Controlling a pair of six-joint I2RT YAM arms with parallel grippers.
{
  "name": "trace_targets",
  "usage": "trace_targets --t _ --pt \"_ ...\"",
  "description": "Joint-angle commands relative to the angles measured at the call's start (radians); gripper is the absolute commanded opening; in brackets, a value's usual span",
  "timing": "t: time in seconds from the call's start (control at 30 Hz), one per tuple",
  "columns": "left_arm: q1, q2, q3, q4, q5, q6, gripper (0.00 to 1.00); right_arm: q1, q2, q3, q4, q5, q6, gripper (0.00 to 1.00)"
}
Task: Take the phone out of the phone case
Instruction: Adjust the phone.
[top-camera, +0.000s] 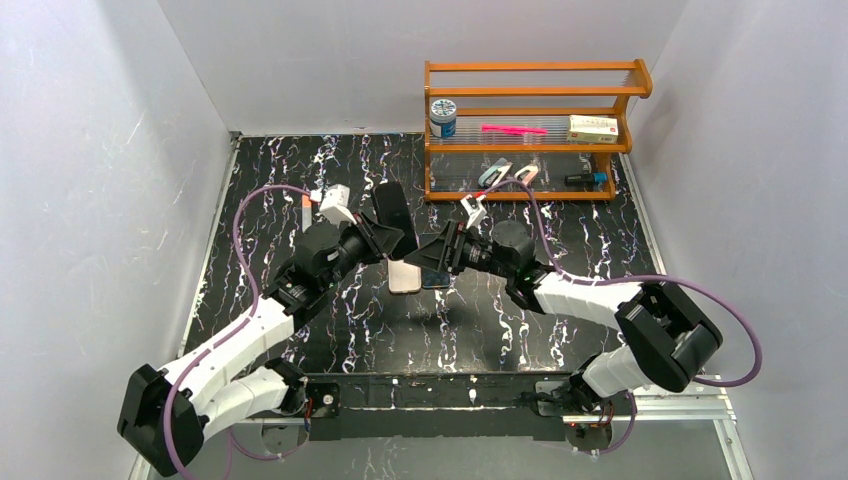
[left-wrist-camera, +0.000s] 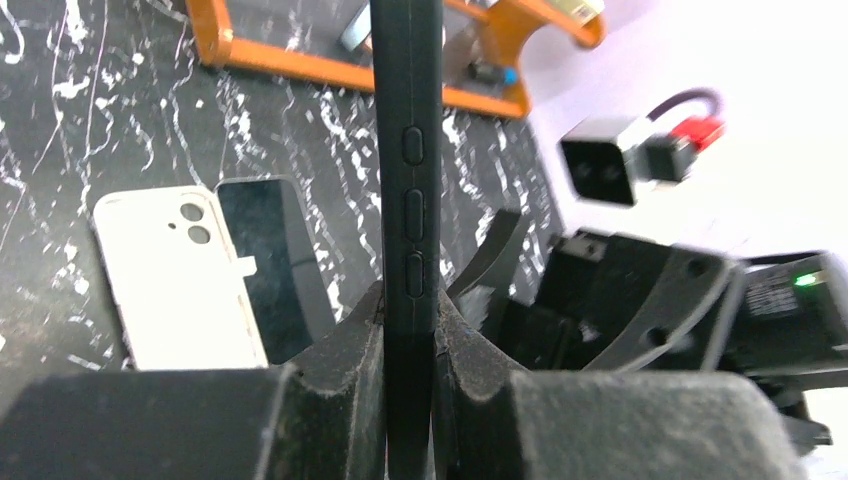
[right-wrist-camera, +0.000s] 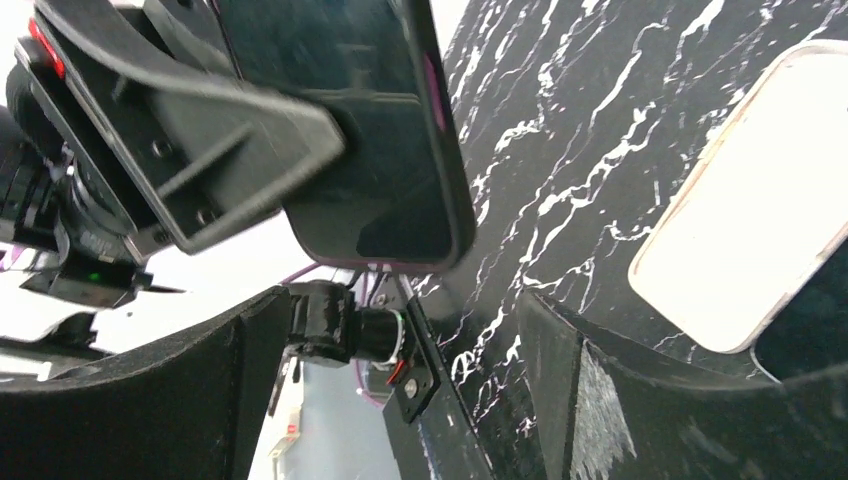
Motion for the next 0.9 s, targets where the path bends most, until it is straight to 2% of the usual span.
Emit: trace_targets --t 0.0,0.27,0.53,0.67,0.73,0.8,0.83,0.87 --pt "0.01 -0.055 -0.017 0.194 -0.029 -0.068 0.0 -0.019 -0.001 -0.033 0.237 -0.119 0.07 0.9" --pt "0.015 -0.055 -0.048 0.301 0.075 -0.183 0.0 -0.065 0.055 -0.076 0.493 -0.19 0.194 0.78" --pt "0.016 -0.027 -0.097 0.439 0.165 -0.321 0.0 -0.098 0.073 -0.059 0.555 -0.219 0.228 0.7" --pt "0.017 -0.03 -0.104 0.451 0.173 -0.331 0.0 -0.101 0.073 -0.053 0.565 -0.229 0.227 0.45" --pt "0.019 -0.029 -0.102 0.452 0.178 -0.331 0.0 -0.105 0.074 -0.055 0.569 -0.234 0.229 0.23" --pt "0.024 -0.028 -0.099 0.453 0.182 -0.328 0.0 -0.109 0.071 -0.063 0.576 -0.24 0.23 0.07" --pt "0.027 -0.029 -0.099 0.452 0.181 -0.328 0.02 -0.111 0.069 -0.067 0.578 -0.245 0.231 0.01" --pt "0.032 -0.03 -0.1 0.452 0.181 -0.325 0.06 -0.112 0.065 -0.071 0.58 -0.248 0.231 0.01"
